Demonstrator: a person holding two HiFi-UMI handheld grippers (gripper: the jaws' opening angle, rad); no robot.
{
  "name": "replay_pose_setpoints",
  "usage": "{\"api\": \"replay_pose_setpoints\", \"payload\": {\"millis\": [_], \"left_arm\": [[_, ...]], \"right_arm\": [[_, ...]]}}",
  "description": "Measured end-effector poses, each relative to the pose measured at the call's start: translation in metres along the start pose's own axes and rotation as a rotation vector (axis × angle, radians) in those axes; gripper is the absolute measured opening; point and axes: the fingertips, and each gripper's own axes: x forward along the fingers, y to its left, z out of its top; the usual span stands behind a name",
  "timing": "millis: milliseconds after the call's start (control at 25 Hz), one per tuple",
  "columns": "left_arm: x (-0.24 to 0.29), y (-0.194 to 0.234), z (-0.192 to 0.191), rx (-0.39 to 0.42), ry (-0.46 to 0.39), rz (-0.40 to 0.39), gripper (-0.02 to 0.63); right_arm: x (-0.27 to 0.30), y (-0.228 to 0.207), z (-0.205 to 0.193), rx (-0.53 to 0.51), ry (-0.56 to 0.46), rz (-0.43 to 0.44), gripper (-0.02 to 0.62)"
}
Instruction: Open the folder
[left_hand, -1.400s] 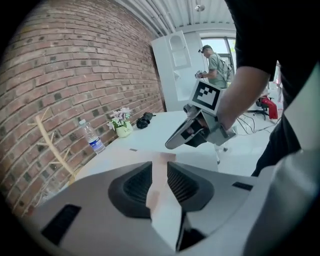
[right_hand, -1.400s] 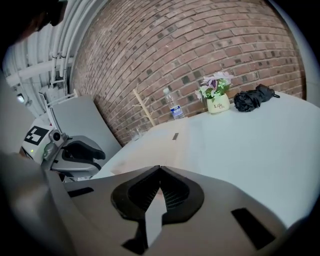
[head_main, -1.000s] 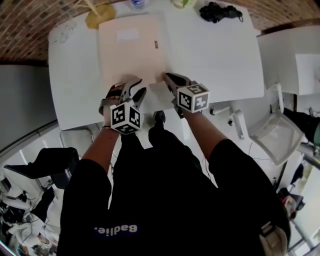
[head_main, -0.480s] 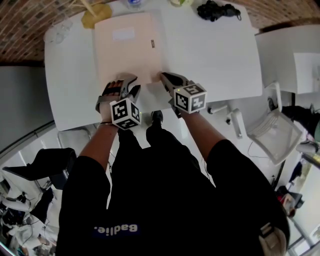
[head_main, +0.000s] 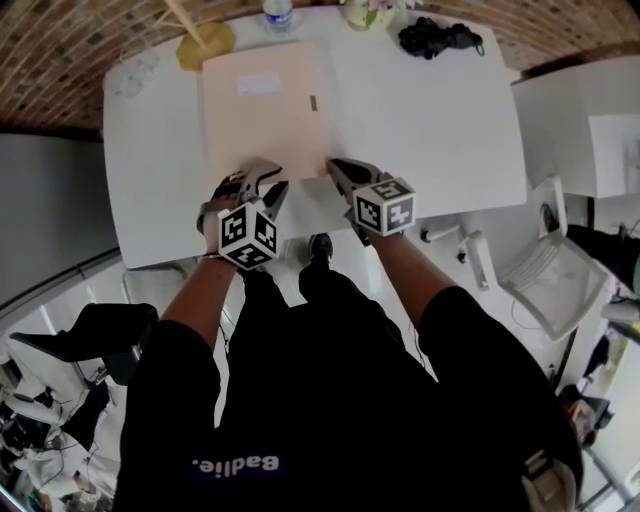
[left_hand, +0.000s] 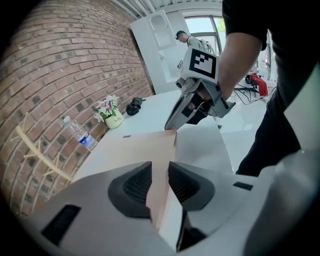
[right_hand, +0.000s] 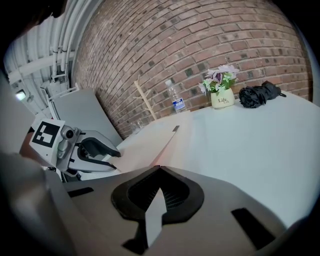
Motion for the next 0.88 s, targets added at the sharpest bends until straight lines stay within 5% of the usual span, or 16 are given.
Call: {"api": "replay_pose_setpoints", "payload": {"millis": [480,880], "left_arm": [[-0.017,0.007,-0.001,0.010,0.002,0.019,0.061],[-0.055,0.034,0.012,-0.222,-0.162,0.140,0.032]], "right_arm": [[0.007,0.009,-0.003,-0.059,0.031,0.015,0.029],[0.006,0.004,-0.003,-0.075,0.041,-0.003,0.029]]}}
